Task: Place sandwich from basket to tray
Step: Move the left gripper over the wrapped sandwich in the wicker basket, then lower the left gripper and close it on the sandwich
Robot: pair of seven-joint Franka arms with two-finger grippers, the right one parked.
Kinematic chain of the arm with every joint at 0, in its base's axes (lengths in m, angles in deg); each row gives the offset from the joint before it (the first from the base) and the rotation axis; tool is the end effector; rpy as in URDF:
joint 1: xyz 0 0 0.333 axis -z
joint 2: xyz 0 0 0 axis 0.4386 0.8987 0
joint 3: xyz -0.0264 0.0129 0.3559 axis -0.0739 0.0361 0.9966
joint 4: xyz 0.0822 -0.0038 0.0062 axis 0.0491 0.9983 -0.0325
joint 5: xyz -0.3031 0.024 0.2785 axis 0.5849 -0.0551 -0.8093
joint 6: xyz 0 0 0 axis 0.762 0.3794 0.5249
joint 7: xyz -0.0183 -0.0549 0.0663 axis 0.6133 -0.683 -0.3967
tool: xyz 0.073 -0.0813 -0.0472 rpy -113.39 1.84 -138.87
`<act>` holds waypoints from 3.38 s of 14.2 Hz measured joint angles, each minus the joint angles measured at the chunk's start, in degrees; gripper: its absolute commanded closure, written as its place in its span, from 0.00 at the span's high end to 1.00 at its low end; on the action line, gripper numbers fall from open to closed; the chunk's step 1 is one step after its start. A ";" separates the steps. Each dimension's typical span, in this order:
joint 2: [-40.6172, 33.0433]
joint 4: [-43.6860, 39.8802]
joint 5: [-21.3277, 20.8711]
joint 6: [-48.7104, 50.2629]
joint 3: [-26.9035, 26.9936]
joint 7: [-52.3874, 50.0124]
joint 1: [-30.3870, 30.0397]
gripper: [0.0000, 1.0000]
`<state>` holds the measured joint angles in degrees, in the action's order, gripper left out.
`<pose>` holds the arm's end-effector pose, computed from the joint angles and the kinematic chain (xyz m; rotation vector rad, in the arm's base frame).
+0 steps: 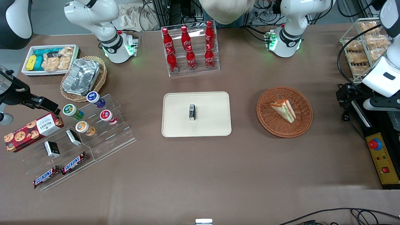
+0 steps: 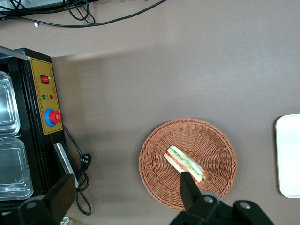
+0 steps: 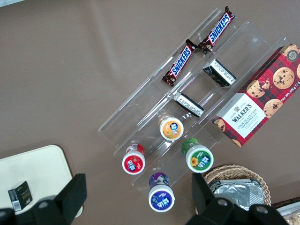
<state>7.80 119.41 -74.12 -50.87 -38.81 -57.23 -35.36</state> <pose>0.6012 -0.0455 0.6510 -3.0200 0.1697 -0.1219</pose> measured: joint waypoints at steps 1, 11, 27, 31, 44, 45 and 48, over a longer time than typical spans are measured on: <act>0.00 0.01 0.00 0.01 0.00 0.00 0.00 0.99; -3.50 13.54 0.04 -2.08 -0.26 -4.23 0.14 1.00; -6.93 45.91 10.06 -26.92 -1.43 -24.72 2.39 0.99; -6.37 52.08 10.14 -36.69 -1.44 -26.98 2.51 0.99; -4.00 57.52 10.28 -50.21 -2.87 -35.06 3.03 0.98; -4.01 56.74 10.28 -49.64 -3.22 -35.74 3.04 0.98; -3.95 54.12 10.27 -46.75 -3.80 -37.22 3.05 0.98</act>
<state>3.85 173.54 -63.84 -97.61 -42.60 -94.45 -32.30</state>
